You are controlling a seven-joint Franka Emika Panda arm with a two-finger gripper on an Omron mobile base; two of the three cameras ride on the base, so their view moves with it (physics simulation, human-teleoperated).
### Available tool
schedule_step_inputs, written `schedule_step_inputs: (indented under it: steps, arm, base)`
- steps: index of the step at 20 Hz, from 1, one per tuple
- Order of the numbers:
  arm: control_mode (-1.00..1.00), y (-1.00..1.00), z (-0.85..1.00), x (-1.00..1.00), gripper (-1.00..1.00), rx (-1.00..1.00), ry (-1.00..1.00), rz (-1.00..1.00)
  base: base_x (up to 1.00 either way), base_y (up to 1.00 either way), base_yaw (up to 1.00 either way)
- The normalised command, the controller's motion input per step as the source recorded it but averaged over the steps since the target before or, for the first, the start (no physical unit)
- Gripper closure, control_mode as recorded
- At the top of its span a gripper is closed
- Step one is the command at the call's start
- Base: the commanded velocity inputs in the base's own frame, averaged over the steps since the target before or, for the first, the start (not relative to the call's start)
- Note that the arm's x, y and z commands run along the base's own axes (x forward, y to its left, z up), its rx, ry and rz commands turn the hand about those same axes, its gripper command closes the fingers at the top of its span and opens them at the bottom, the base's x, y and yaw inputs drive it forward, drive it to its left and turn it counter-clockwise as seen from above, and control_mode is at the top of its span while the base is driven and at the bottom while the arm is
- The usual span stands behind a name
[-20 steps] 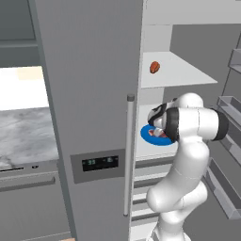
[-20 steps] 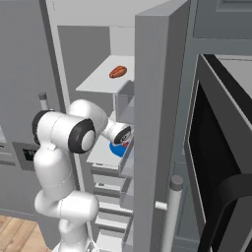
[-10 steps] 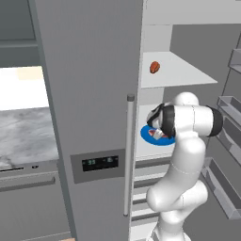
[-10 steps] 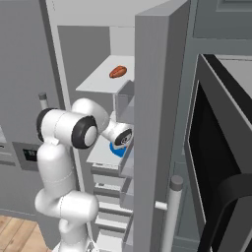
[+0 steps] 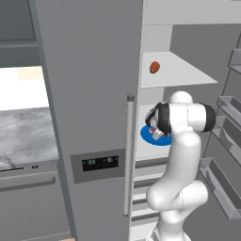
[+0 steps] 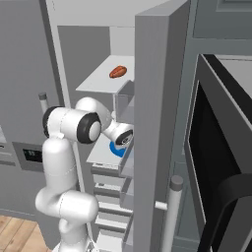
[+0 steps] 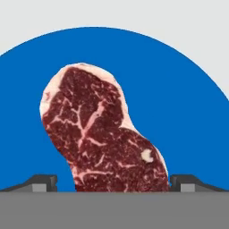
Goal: Transport the steak from the fridge to the microwave and turn on the microwave.
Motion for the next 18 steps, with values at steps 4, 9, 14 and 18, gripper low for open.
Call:
schedule_step_inputs:
  steps: [4, 9, 14, 18]
  arm:
    - [-1.00, -0.05, -0.12, 0.21, -1.00, 0.00, 0.00, 0.01]
    - [-1.00, -0.04, -0.16, 0.21, -1.00, 0.00, 0.00, 0.02]
    - [-1.00, 0.00, -0.27, 0.18, 1.00, 0.00, 0.06, 0.00]
    - [-1.00, 0.00, -0.42, 0.00, 1.00, 0.00, 0.09, 0.00]
  base:
    - [0.00, 0.00, 0.00]
    - [0.00, 0.00, 0.00]
    - [0.00, 0.00, 0.00]
    - [0.00, 0.00, 0.00]
